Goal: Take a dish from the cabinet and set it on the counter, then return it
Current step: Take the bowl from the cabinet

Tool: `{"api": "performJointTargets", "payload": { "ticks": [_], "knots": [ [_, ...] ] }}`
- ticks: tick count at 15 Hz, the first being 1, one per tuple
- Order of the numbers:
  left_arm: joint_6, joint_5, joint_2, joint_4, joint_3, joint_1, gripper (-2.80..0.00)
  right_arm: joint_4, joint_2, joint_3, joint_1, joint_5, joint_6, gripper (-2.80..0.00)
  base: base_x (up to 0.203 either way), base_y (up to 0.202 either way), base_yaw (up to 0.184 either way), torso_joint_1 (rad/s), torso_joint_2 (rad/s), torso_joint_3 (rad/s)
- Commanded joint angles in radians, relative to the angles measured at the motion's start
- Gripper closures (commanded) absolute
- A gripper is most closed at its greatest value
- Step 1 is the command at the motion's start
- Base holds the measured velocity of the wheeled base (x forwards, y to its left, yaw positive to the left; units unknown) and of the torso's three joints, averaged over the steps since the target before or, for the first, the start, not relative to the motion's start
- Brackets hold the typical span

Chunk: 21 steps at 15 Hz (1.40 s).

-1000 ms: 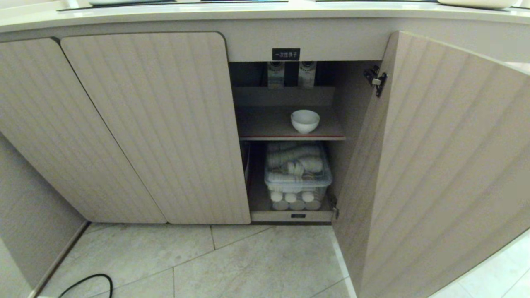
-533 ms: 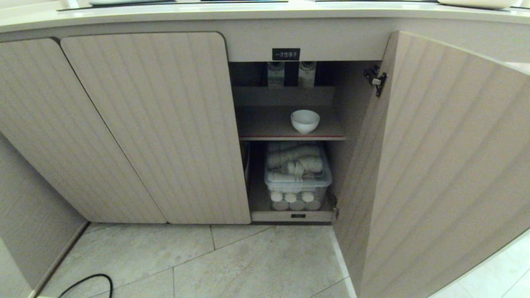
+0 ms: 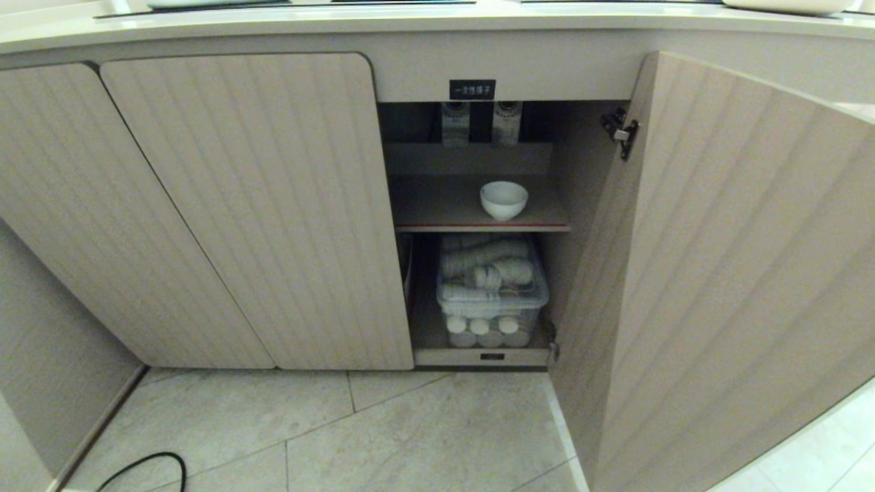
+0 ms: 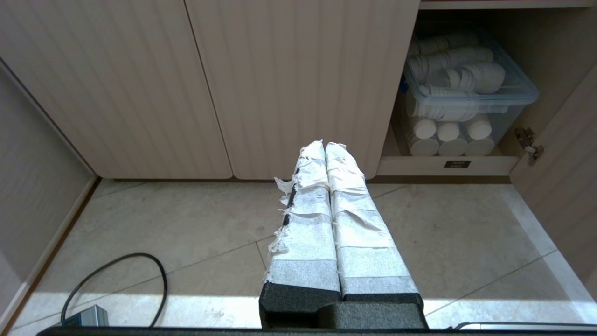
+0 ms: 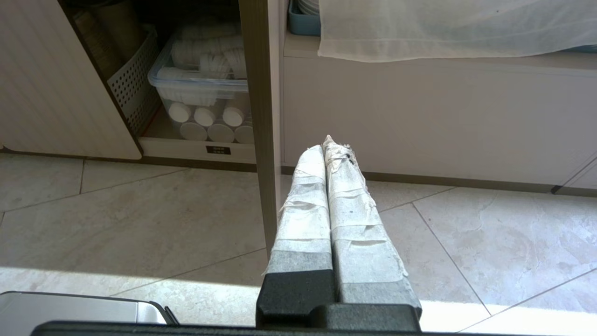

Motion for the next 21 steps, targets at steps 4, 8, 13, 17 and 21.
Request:
{"api": "performJointTargets", "payload": {
  "ticks": [4, 8, 13, 17, 21],
  "knots": [
    [0.001, 0.000, 0.000, 0.002, 0.000, 0.000, 0.00, 0.000, 0.000, -0.001, 0.000, 0.001, -0.001, 0.00, 0.000, 0.000, 0.000, 0.000, 0.00, 0.000],
    [0.001, 0.000, 0.000, 0.002, 0.000, 0.000, 0.00, 0.000, 0.000, 0.000, 0.000, 0.001, -0.001, 0.00, 0.000, 0.000, 0.000, 0.000, 0.00, 0.000],
    [-0.001, 0.000, 0.000, 0.000, 0.000, 0.000, 0.00, 0.000, 0.000, 0.000, 0.000, 0.001, -0.001, 0.00, 0.000, 0.000, 0.000, 0.000, 0.00, 0.000],
    [-0.001, 0.001, 0.000, 0.000, -0.001, 0.000, 0.00, 0.000, 0.000, 0.000, 0.000, 0.001, -0.001, 0.00, 0.000, 0.000, 0.000, 0.000, 0.00, 0.000],
    [-0.001, 0.002, 0.000, 0.000, 0.000, 0.000, 0.00, 0.000, 0.000, 0.000, 0.000, 0.001, -0.001, 0.00, 0.000, 0.000, 0.000, 0.000, 0.00, 0.000]
  ]
}}
